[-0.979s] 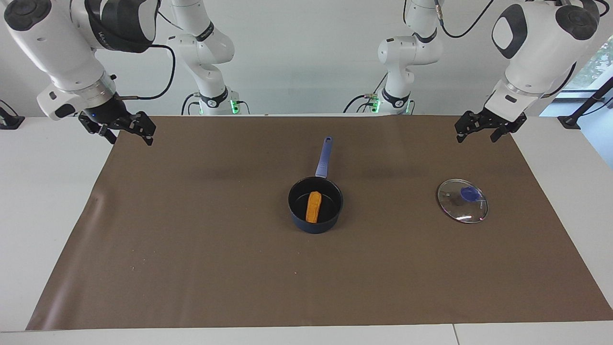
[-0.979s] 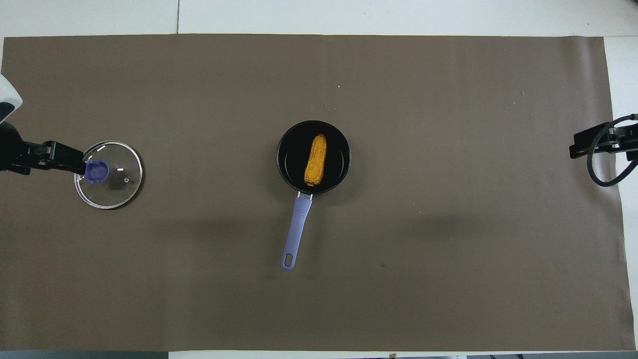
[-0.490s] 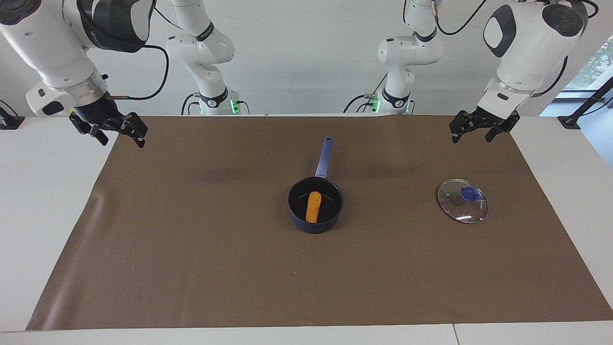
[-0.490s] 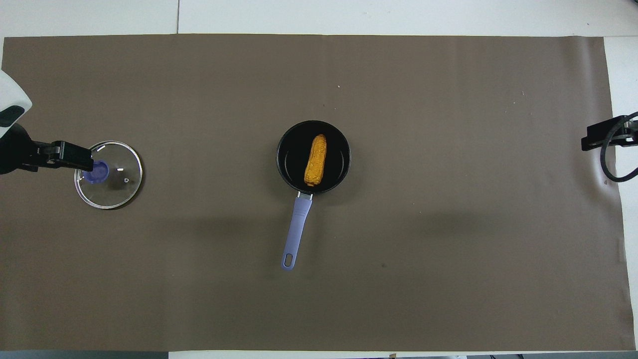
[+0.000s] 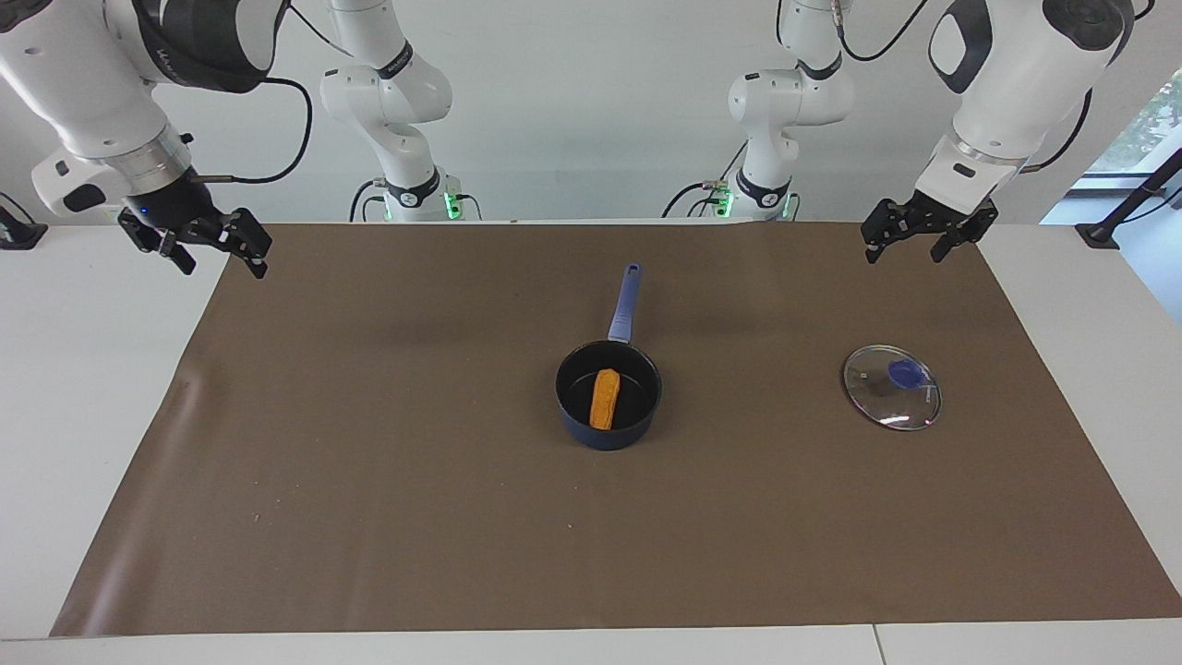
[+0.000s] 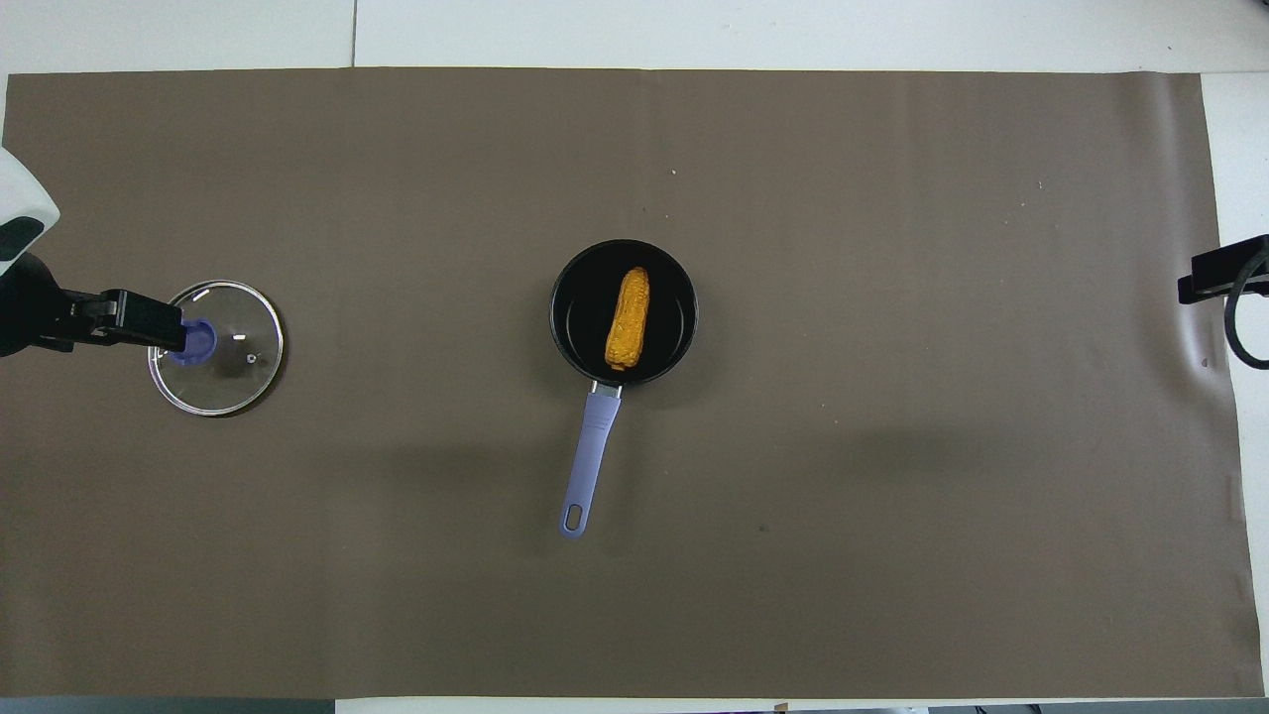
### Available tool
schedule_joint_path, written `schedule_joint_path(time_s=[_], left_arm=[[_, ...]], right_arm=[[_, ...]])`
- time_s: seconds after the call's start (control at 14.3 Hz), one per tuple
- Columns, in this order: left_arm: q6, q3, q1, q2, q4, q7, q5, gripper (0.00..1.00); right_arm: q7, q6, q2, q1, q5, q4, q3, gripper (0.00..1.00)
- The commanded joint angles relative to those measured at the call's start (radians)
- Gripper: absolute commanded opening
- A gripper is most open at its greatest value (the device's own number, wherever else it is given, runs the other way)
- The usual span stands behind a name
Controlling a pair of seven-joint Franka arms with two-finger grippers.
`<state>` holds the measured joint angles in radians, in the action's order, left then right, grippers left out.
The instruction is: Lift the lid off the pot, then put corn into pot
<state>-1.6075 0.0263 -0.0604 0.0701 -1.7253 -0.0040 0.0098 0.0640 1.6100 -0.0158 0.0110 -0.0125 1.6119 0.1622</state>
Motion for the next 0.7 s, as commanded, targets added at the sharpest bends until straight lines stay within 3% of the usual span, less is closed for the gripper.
schedule_joint_path(time_s=[0.0, 0.63], left_arm=[[0.012, -0.005, -0.001, 0.014, -0.008, -0.013, -0.019, 1.00], [-0.006, -0.005, -0.012, 0.016, -0.016, -0.014, -0.033, 1.00]], right_arm=[[0.016, -0.005, 0.016, -0.002, 0.005, 0.017, 0.007, 1.00], [0.017, -0.008, 0.013, 0.015, 0.005, 0.022, 0.003, 1.00]])
